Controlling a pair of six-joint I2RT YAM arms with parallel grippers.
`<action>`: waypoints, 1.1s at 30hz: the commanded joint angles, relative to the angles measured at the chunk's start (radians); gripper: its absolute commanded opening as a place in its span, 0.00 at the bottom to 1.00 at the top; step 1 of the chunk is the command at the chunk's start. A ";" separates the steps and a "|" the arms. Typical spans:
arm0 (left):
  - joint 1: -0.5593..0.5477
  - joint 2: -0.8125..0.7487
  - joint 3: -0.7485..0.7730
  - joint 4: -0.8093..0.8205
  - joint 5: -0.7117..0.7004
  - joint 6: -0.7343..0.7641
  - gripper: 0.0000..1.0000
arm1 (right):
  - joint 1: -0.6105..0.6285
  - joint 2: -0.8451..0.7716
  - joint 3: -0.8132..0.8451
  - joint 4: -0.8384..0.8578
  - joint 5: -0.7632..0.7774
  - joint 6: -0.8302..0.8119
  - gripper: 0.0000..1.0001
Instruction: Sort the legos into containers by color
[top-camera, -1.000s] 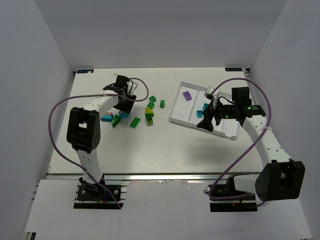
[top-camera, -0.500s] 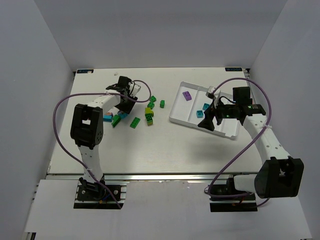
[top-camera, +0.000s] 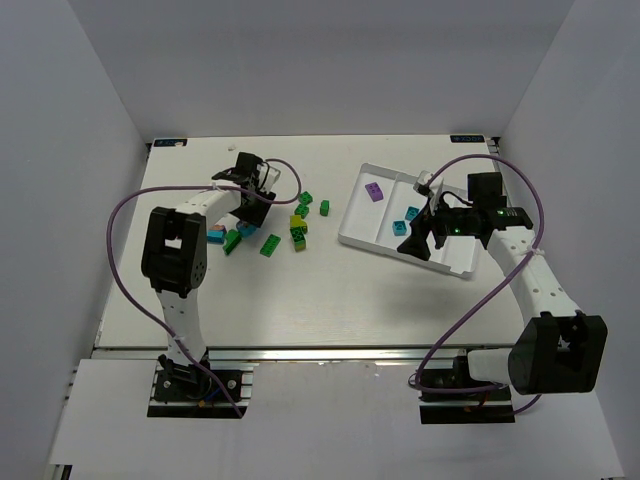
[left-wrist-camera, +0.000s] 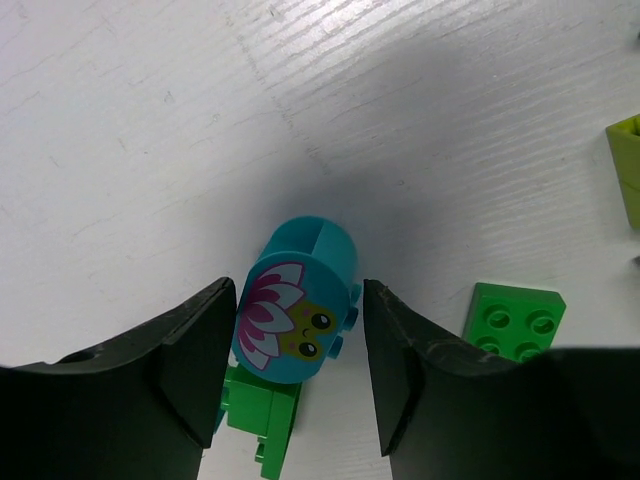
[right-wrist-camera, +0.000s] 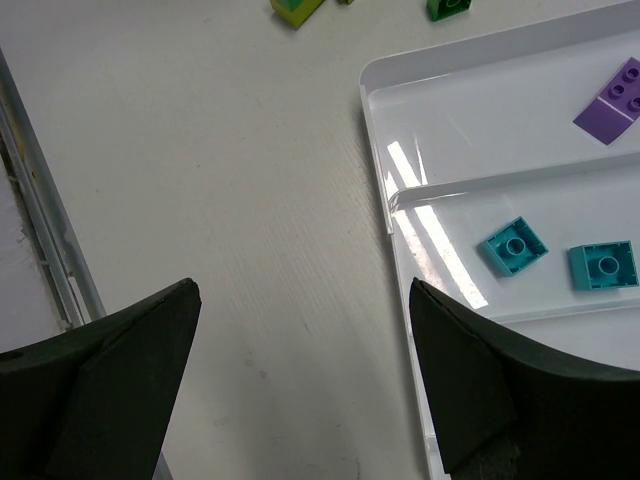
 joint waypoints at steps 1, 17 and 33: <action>0.000 0.000 -0.020 -0.019 0.025 -0.030 0.64 | -0.006 0.000 0.044 0.002 -0.015 0.000 0.89; 0.010 -0.005 -0.004 -0.018 0.034 -0.081 0.49 | -0.009 -0.015 0.033 0.016 -0.017 0.011 0.89; -0.153 -0.358 -0.186 0.264 0.345 -0.433 0.05 | -0.066 -0.018 0.099 0.010 0.052 0.081 0.05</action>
